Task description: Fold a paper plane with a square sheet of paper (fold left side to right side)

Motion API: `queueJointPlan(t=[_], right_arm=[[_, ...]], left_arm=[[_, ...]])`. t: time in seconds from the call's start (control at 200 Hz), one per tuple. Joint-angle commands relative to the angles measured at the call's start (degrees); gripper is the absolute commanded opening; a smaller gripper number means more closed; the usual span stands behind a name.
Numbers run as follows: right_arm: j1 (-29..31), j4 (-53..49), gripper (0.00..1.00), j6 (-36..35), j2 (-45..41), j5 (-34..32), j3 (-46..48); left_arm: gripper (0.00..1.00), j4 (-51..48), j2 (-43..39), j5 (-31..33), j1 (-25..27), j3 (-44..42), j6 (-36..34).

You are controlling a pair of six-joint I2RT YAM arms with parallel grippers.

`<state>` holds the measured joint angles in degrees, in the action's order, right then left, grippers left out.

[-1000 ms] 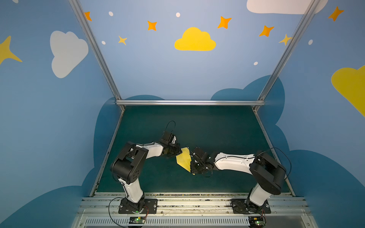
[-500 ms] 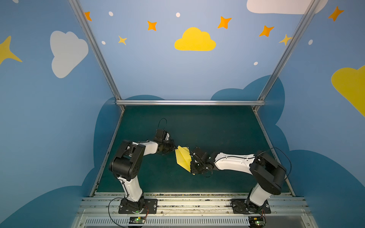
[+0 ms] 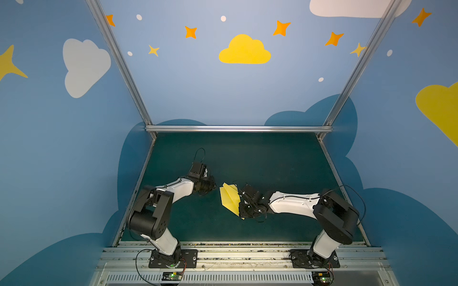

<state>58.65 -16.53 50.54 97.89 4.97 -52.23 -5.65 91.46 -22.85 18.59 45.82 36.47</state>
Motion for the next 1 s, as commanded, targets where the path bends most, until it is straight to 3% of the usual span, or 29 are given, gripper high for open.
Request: queueJointPlan(t=[0.0,0.28,0.516,0.781,0.996], right_arm=[[0.7,-7.3,0.00,-0.5,4.4,-0.5,2.1],[0.8,-8.1,0.00,-0.7,4.5,-0.4,0.9],[0.5,-10.5,0.00,-2.0,2.9,-0.7,-2.2],[-1.4,-10.3,0.00,-0.3,-2.1,-1.4,-6.5],[-3.7,-8.9,0.00,0.9,0.3,-0.9,-11.0]], left_arm=[[0.04,-0.3,-1.1,-0.9,3.3,-0.3,0.5],[0.04,1.3,5.8,-0.7,9.8,4.6,1.1],[0.04,1.6,10.7,2.0,9.9,4.3,0.6],[0.04,4.0,10.9,3.1,9.9,0.5,1.7],[0.04,4.9,11.6,2.9,9.8,-0.5,1.9]])
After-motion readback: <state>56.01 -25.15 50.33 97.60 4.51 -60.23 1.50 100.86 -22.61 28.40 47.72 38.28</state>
